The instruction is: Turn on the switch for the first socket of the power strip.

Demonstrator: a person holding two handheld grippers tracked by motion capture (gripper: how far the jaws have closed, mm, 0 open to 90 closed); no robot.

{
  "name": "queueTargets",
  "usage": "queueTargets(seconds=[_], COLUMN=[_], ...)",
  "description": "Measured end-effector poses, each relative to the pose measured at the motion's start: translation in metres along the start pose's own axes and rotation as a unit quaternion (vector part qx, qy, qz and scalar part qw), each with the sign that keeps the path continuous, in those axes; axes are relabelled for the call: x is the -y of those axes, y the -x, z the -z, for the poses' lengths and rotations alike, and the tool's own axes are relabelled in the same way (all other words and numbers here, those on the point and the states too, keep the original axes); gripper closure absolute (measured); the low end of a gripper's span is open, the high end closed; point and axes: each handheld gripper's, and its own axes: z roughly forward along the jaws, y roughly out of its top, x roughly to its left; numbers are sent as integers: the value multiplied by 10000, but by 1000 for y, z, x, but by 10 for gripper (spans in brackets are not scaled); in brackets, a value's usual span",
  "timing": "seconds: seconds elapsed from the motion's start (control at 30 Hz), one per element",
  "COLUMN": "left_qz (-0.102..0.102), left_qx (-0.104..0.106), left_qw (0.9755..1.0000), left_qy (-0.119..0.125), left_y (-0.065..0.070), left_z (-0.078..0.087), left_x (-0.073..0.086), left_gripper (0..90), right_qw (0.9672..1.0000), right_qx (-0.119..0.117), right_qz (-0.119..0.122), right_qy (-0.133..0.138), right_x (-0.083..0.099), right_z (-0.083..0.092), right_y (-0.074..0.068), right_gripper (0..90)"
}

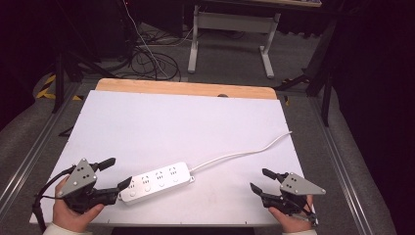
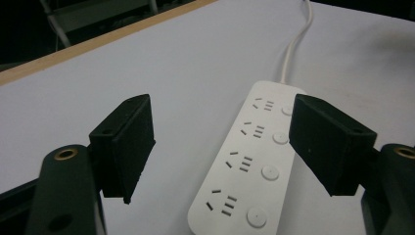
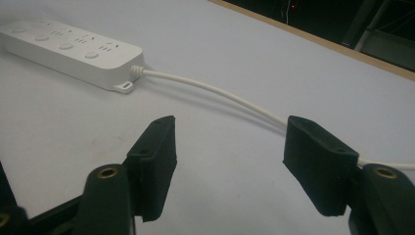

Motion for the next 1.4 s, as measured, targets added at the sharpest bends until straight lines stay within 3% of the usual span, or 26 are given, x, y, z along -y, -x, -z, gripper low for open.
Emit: queueTargets(seconds=[0.2,0.47,0.63,1.0,1.4], left_qz=[11,-132,-94,-314,-389], left_qx=[144,259,363,478,669], left_qw=[9999,9995,9992,9982,9966], left_qy=[-80,-156,-165,-204,-296], left_y=[2,9,10,18,28], left_z=[-7,-20,-25,-41,-63], left_x=[-15,-32,-38,-53,-63], left_gripper=[275,282,290,287,288], right_qw=[10000,10000,10000,10000,9999], right_qx=[-28,-46,-62,-81,-112], right_qz=[11,17,-10,9,-9], right_qy=[4,9,8,15,12], right_x=[0,0,0,0,0], right_z=[-1,-1,-1,-1,0], right_y=[-1,-1,-1,-1,-1], right_gripper=[378,379,378,378,376])
